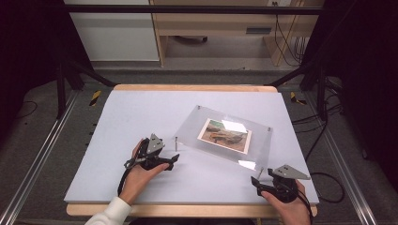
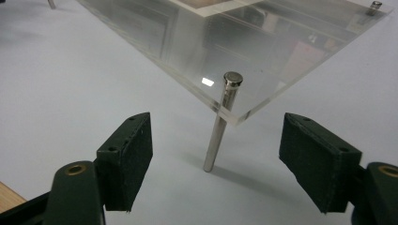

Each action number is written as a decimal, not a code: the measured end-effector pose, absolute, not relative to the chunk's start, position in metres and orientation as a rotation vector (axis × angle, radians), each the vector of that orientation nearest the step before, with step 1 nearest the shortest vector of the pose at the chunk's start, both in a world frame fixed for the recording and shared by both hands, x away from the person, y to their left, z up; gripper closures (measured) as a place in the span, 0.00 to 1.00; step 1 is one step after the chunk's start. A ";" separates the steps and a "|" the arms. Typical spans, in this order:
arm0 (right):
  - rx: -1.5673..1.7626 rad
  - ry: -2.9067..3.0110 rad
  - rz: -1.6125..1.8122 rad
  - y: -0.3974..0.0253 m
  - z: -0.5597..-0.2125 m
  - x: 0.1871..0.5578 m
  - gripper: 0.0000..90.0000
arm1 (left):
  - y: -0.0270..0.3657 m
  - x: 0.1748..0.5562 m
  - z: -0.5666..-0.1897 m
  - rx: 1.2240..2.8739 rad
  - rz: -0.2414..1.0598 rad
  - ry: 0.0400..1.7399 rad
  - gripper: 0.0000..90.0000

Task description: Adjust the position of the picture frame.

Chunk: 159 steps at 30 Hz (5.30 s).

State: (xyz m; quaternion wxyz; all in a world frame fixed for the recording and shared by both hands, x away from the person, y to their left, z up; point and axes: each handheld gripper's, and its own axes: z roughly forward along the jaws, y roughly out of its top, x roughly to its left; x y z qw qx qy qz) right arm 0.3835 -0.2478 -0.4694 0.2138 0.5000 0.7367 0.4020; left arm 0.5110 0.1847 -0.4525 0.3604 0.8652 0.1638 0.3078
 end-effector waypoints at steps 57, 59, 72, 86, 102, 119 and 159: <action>1.449 2.028 1.257 -0.249 -0.479 0.406 0.94 | 0.164 0.548 -0.464 2.194 0.747 0.502 0.75; 1.454 2.027 1.259 -0.249 -0.479 0.406 0.94 | 0.164 0.551 -0.461 2.200 0.720 0.461 0.82; 1.466 2.007 1.283 -0.249 -0.478 0.406 0.84 | 0.166 0.553 -0.458 2.163 0.610 0.492 0.93; 1.474 1.962 1.342 -0.252 -0.473 0.409 0.94 | 0.166 0.553 -0.451 2.127 0.583 0.528 0.93; 1.493 1.947 1.363 -0.253 -0.469 0.409 0.94 | 0.165 0.556 -0.450 2.143 0.589 0.492 0.92; 1.495 1.913 1.370 -0.254 -0.465 0.409 0.94 | 0.164 0.553 -0.446 2.120 0.599 0.498 0.94; 1.423 1.838 1.423 -0.265 -0.437 0.420 0.93 | 0.163 0.535 -0.417 2.037 0.654 0.513 0.93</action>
